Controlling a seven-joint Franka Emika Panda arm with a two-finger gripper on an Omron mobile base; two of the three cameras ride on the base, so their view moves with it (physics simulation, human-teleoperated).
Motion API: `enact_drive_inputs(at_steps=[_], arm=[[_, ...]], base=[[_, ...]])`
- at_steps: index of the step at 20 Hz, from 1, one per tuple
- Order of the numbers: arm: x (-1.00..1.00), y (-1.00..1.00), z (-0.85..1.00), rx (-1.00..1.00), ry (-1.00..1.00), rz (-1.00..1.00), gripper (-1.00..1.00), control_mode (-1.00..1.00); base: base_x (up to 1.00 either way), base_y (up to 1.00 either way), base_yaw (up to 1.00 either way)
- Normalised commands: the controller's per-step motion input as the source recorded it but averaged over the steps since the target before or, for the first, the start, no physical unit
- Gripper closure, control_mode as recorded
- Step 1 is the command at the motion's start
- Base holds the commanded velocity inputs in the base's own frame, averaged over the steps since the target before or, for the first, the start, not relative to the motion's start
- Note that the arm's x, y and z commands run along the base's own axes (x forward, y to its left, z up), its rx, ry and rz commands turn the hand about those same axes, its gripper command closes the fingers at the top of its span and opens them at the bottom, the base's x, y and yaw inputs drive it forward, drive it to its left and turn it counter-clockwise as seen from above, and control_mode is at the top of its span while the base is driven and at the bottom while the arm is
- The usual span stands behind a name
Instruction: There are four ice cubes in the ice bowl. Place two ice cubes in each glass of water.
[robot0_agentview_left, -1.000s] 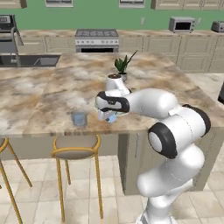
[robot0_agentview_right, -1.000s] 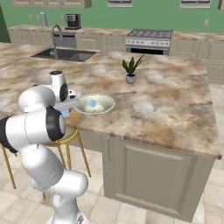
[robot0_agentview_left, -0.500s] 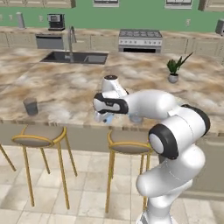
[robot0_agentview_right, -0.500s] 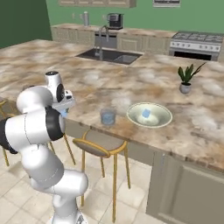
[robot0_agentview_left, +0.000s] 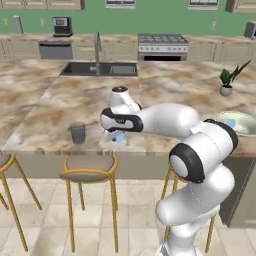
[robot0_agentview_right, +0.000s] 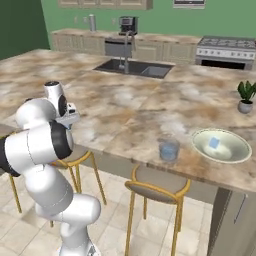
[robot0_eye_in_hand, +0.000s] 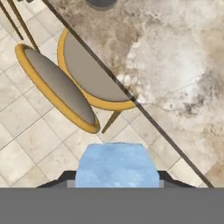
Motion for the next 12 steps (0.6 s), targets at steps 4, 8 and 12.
enact_drive_inputs(at_steps=[4,8,12], arm=[[0.00,0.00,0.00,0.00,0.00,0.00,1.00,1.00],[0.00,0.00,0.00,0.00,0.00,0.00,1.00,1.00],[0.00,0.00,0.00,0.00,0.00,0.00,1.00,1.00]], base=[[0.42,1.00,-0.41],[0.00,1.00,-0.41],[0.24,1.00,-0.40]])
